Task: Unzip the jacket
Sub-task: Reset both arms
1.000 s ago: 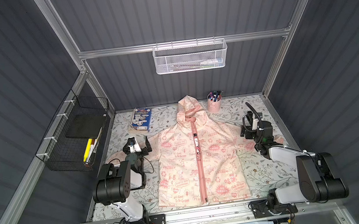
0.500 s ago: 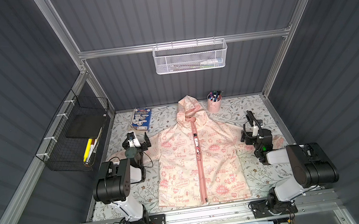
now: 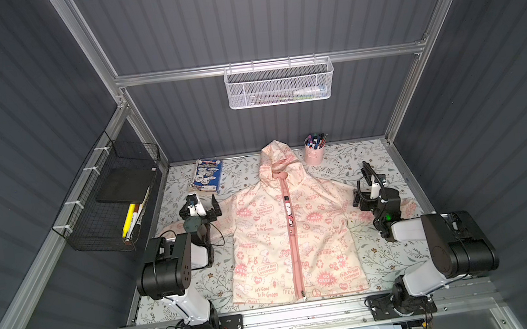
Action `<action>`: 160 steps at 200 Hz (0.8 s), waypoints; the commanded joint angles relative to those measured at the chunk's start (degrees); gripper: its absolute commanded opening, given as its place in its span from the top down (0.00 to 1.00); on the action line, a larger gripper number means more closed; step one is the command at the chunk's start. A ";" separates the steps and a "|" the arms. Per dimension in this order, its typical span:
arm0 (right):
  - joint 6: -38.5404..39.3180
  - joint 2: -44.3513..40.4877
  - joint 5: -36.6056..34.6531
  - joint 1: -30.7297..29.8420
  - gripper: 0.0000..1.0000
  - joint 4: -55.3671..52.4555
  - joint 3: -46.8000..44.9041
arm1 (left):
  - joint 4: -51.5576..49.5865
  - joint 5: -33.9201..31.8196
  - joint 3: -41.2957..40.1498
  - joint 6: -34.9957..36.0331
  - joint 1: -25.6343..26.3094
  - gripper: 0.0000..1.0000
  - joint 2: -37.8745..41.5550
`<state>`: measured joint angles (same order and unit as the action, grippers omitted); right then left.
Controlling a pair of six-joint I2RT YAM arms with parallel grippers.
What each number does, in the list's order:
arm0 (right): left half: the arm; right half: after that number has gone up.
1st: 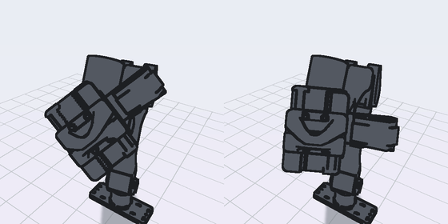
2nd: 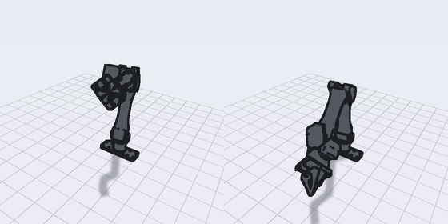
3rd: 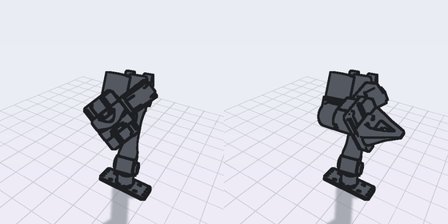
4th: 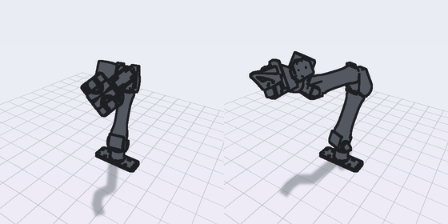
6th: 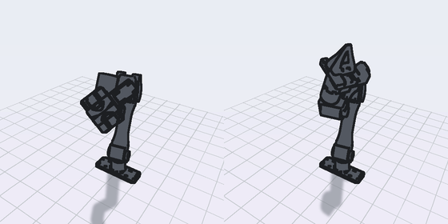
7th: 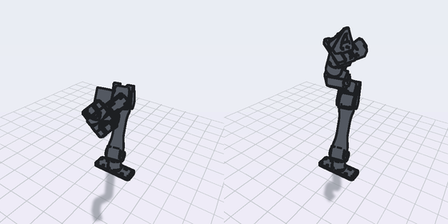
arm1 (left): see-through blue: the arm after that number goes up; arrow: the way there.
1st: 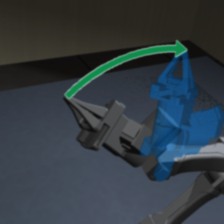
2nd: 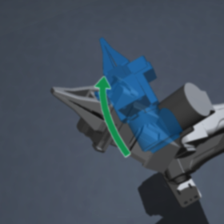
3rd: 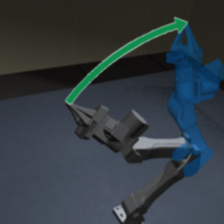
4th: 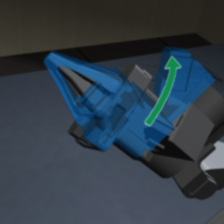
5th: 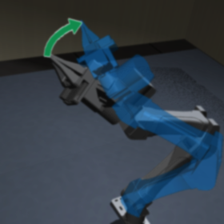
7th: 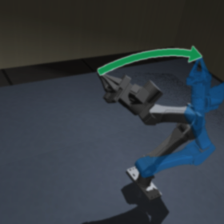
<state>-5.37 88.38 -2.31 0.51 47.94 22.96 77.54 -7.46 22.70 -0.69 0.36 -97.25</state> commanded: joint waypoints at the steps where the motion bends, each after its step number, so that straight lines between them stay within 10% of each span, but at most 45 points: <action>1: 0.50 -0.51 0.87 0.16 0.01 -0.59 0.78 | -0.28 -0.38 0.57 -0.72 -0.18 0.01 0.10; 160: 0.80 -0.57 1.21 0.12 0.01 -1.19 1.07 | -1.11 0.32 1.24 -0.13 -0.11 0.01 -0.20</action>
<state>-5.28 87.79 -0.82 0.60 47.66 23.40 77.03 -7.44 22.83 -0.69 0.36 -97.25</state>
